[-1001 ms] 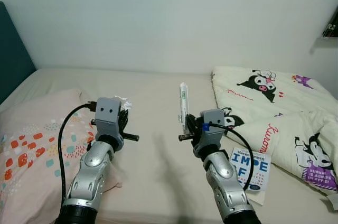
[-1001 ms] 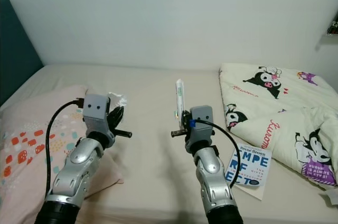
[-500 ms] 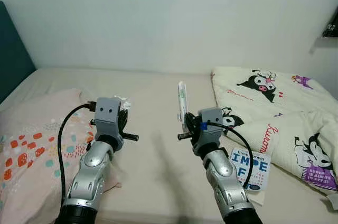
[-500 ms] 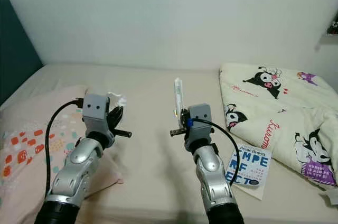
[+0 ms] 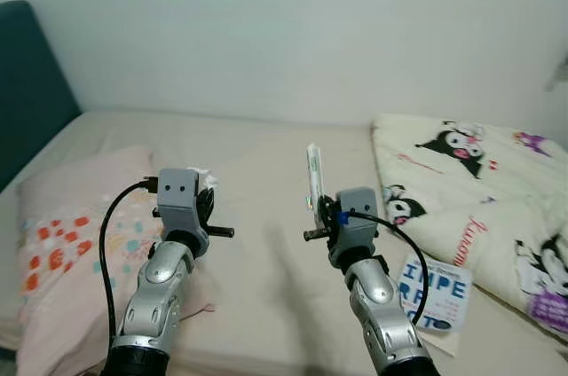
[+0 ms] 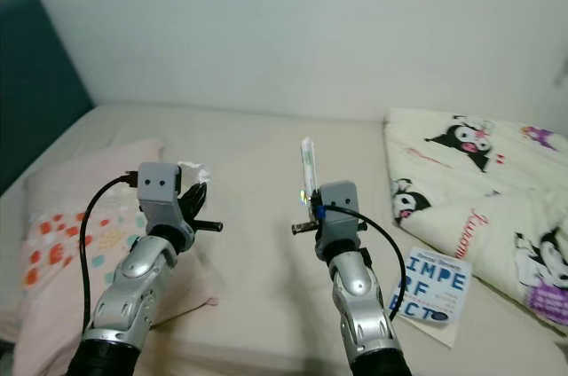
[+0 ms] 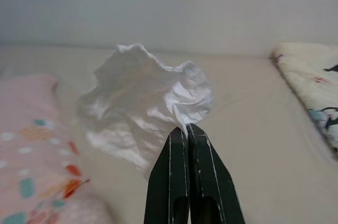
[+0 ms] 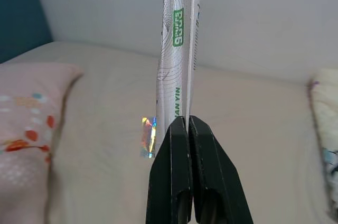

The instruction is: Clean up the room

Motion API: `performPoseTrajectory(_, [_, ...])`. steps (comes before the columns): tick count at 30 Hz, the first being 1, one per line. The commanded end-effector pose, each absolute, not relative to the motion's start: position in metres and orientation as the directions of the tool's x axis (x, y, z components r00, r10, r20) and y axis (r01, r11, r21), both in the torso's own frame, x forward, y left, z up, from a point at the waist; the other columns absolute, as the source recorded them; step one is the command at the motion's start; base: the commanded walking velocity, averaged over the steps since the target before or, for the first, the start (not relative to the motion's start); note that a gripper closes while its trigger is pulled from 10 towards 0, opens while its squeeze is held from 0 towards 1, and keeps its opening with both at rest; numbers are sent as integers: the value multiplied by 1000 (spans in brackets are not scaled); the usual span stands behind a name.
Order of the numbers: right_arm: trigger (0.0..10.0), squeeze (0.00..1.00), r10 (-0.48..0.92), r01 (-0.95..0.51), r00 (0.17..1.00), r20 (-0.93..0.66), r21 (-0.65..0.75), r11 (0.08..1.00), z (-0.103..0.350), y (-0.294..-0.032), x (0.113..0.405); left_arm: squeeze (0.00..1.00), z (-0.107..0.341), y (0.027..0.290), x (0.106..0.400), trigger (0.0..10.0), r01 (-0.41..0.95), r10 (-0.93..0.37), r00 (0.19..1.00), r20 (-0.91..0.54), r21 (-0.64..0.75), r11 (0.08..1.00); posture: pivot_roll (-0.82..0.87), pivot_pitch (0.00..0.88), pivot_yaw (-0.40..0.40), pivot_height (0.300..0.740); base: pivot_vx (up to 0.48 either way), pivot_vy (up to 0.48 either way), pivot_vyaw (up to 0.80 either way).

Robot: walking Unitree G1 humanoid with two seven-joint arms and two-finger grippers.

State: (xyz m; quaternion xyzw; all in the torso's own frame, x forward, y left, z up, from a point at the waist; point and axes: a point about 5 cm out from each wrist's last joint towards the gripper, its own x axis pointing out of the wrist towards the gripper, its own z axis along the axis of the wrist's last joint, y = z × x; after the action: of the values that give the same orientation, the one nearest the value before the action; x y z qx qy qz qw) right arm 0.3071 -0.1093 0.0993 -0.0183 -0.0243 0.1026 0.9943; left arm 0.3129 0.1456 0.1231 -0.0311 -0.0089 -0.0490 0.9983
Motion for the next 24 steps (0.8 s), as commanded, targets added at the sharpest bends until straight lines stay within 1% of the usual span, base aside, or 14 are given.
performPoseTrajectory(1, [10000,0,210,-208,977,38,-34,977,97,-108,305,0,121,148,315,10000,107,-106,994,13,-32,994,18,0,-16,740,0,0,800])
performPoseTrajectory(5, [10000,0,218,-217,976,22,-35,976,95,-108,305,0,122,151,315,10000,106,-106,994,18,-22,994,17,0,-26,740,0,0,800])
performPoseTrajectory(11, [10000,0,250,-253,966,-59,-38,967,82,-112,301,0,117,160,308,10000,70,-70,998,-1,-9,998,22,0,-37,740,0,0,800])
performPoseTrajectory(18, [10000,0,280,-286,954,-104,-46,957,77,-114,300,0,114,160,304,10000,69,-69,998,-8,-5,998,25,0,-42,740,0,0,800])
performPoseTrajectory(20, [10000,0,315,-323,941,-127,-51,945,75,-114,300,0,111,159,302,10000,67,-67,997,-30,-10,998,25,0,-39,740,0,0,800])
performPoseTrajectory(24, [10000,0,331,-341,934,-136,-55,939,74,-114,299,0,102,154,299,10000,87,-87,994,-73,-3,996,23,2,-33,740,0,0,800])
